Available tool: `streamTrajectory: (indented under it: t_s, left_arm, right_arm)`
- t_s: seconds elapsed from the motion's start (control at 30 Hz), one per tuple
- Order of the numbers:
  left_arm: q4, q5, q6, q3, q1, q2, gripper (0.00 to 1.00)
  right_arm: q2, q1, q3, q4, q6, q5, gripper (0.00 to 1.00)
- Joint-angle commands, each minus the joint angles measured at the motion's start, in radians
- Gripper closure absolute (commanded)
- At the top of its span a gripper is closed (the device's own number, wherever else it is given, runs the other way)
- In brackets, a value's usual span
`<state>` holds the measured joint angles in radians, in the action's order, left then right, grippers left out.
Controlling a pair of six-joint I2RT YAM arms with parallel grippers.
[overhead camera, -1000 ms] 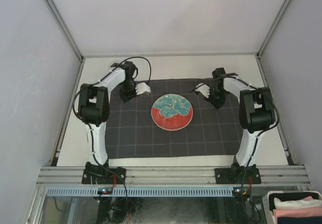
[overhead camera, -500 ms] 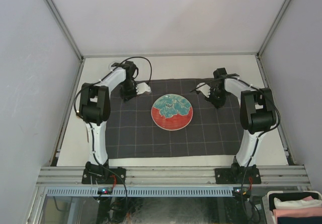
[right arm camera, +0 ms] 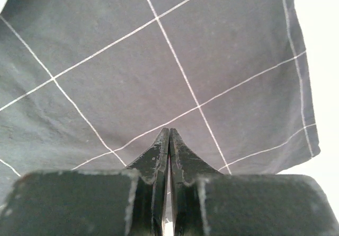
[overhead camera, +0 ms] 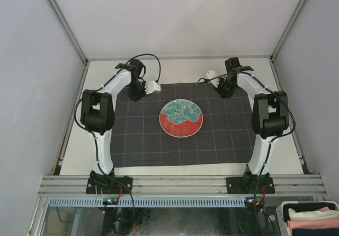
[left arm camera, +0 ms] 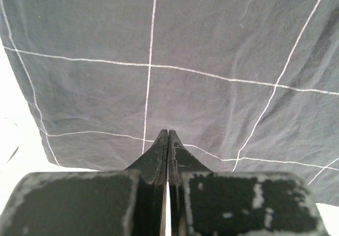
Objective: Set the dinner table for one person
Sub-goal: Adjust the napkin at the center of the board.
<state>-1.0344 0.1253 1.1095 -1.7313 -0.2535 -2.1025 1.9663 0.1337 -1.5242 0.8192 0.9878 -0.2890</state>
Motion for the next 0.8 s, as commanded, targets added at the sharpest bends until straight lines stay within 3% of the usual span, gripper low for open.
streamTrajectory:
  t_s: [0.0, 0.37, 0.77]
  left_arm:
    - [0.007, 0.063, -0.006, -0.049, -0.004, 0.029, 1.0]
    - [0.032, 0.044, 0.006, -0.079, -0.009, -0.037, 1.0]
    - [0.035, 0.032, 0.019, -0.094, -0.01, -0.094, 1.0]
  right_arm:
    - [0.023, -0.001, -0.025, 0.0, 0.011, 0.007, 1.0]
    - [0.131, -0.005, -0.009, -0.055, 0.037, 0.066, 1.0]
    - [0.137, -0.003, 0.048, -0.091, 0.04, 0.057, 1.0]
